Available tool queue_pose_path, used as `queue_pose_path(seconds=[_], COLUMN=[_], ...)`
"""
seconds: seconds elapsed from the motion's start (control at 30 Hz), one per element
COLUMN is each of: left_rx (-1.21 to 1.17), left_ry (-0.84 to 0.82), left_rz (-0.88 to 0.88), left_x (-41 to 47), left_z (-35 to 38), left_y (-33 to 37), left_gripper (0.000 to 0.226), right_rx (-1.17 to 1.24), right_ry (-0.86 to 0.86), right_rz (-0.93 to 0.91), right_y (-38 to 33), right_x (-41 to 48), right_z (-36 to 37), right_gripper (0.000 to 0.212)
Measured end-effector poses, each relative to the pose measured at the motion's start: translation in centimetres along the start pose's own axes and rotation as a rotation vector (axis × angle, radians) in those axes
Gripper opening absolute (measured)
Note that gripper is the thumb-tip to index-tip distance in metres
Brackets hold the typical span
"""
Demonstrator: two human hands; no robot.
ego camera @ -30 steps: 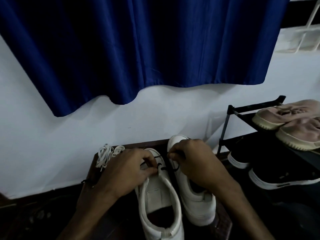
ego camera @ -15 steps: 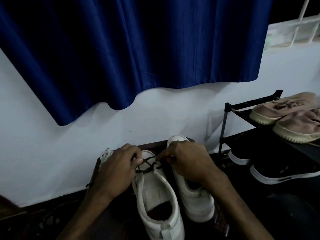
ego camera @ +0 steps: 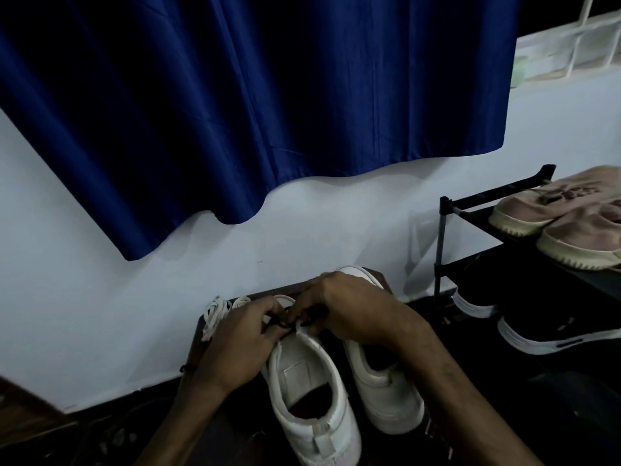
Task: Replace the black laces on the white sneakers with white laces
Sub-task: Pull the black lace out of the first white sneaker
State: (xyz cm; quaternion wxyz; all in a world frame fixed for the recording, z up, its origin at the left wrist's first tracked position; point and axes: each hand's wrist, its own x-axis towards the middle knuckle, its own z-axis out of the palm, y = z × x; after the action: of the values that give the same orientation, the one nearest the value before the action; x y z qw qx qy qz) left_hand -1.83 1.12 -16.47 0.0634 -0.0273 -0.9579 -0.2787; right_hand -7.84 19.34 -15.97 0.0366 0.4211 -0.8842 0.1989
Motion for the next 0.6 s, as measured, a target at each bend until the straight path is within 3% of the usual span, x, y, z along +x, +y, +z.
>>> queue_pose_path(seconds=[0.17,0.27,0.33,0.4,0.47,0.6], left_rx=[-0.168,-0.268,-0.276,-0.195,-0.081,-0.201], left_ry=[-0.092,-0.143,-0.211,-0.272,-0.214,0.054], left_rz=[-0.075,-0.117,-0.102,-0.082,-0.047,-0.112], left_x=[0.2,0.0,-0.2,-0.2,-0.1,0.4], left_z=[-1.6,-2.3,-2.7,-3.0,-2.8,-2.6], left_y=[-0.8,-0.9,-0.7,-0.4,0.1,-0.5], left_gripper=[0.02,0.02,0.006,0.03,0.043,0.02], right_rx=[0.16,0.183,0.189,0.207,0.229,0.244], right_ry=[0.003,-0.113,-0.209,-0.251,-0.241,-0.198], right_rz=[0.078,0.058,0.044,0.055,0.077,0.129], right_y=[0.7,1.6,1.6,1.4,1.5,1.8], right_x=[1.1,2.5,2.9,3.2,3.3,2.9], right_z=[-0.3,-0.4,-0.3,-0.2,-0.2,-0.1], right_gripper=[0.049,0.054,0.046,0.035,0.03,0.025])
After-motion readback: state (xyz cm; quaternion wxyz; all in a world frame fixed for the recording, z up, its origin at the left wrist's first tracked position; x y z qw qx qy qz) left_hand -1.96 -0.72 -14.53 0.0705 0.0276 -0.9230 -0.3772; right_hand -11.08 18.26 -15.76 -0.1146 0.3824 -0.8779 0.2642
